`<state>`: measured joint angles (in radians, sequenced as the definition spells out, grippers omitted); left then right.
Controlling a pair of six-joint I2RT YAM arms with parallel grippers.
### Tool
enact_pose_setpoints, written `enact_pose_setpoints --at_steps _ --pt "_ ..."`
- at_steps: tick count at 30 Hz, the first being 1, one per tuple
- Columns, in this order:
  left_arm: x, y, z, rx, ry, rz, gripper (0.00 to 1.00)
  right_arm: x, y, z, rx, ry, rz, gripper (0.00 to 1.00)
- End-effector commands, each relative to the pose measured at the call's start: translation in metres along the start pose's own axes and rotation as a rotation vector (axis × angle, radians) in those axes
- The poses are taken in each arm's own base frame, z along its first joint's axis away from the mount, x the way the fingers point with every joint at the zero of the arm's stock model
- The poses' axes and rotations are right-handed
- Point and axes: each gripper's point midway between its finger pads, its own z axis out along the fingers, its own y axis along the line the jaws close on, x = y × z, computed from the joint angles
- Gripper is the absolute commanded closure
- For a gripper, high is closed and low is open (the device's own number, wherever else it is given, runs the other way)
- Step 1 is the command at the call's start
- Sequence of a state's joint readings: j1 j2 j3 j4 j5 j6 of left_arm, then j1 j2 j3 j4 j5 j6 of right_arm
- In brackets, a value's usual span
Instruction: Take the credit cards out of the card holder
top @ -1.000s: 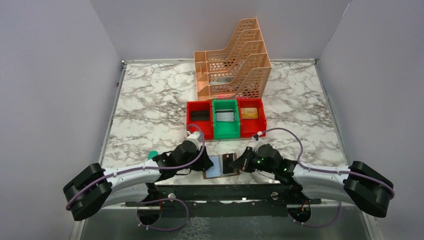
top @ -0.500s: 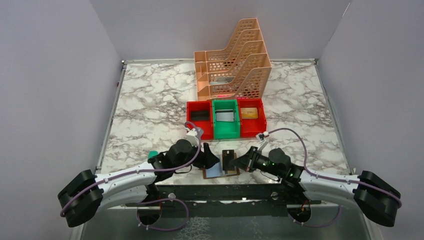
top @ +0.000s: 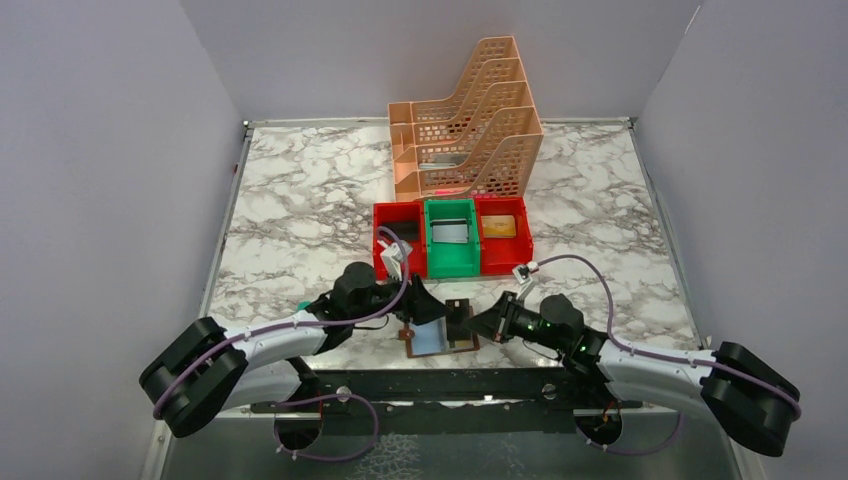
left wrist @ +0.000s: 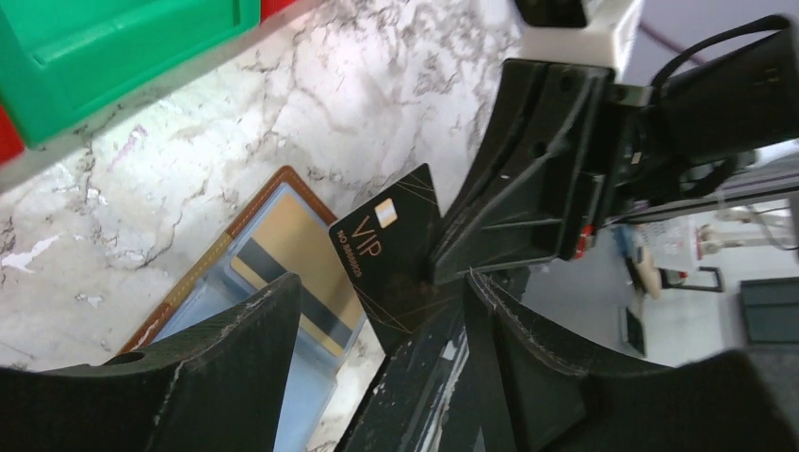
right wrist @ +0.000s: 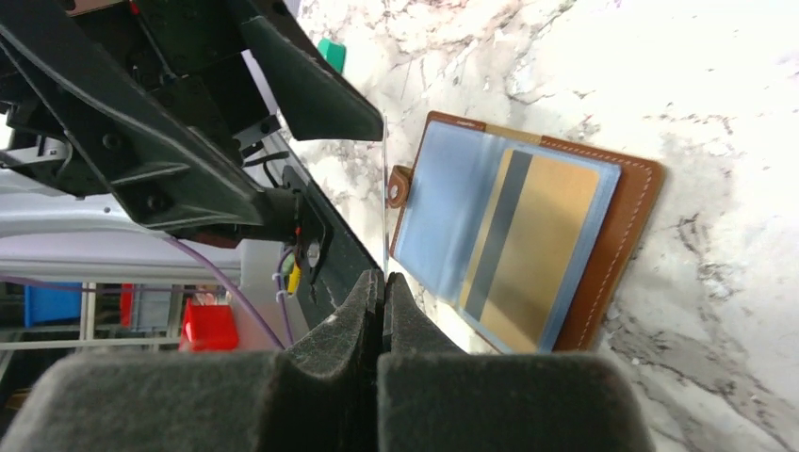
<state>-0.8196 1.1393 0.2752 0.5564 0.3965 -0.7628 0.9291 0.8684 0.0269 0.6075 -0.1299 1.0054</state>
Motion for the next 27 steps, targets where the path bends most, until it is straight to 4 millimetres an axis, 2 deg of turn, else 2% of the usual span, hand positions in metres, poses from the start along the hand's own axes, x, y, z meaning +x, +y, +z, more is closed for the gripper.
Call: enact_pose_setpoints --at_steps 1,5,8,17,25,27 --pt "-0.008 -0.021 -0.012 0.183 -0.027 -0.018 0.35 -0.005 0.024 -0.003 -0.154 0.023 -0.021 0.99" --pt "-0.005 -0.03 -0.016 0.253 -0.025 0.002 0.36 -0.011 0.034 -0.004 -0.207 0.018 -0.035 0.99" --pt "-0.005 -0.029 -0.018 0.257 -0.043 -0.004 0.37 -0.013 0.04 -0.007 -0.238 0.004 -0.034 0.99" --pt "-0.019 -0.066 -0.032 0.415 -0.087 0.014 0.57 -0.019 0.061 -0.02 -0.344 -0.035 -0.065 0.99" --pt "-0.021 -0.081 -0.038 0.479 -0.101 0.029 0.65 -0.019 0.067 -0.021 -0.368 -0.025 -0.078 0.99" --pt "-0.019 -0.085 -0.038 0.499 -0.095 0.027 0.71 -0.017 0.067 -0.02 -0.373 -0.015 -0.072 0.99"
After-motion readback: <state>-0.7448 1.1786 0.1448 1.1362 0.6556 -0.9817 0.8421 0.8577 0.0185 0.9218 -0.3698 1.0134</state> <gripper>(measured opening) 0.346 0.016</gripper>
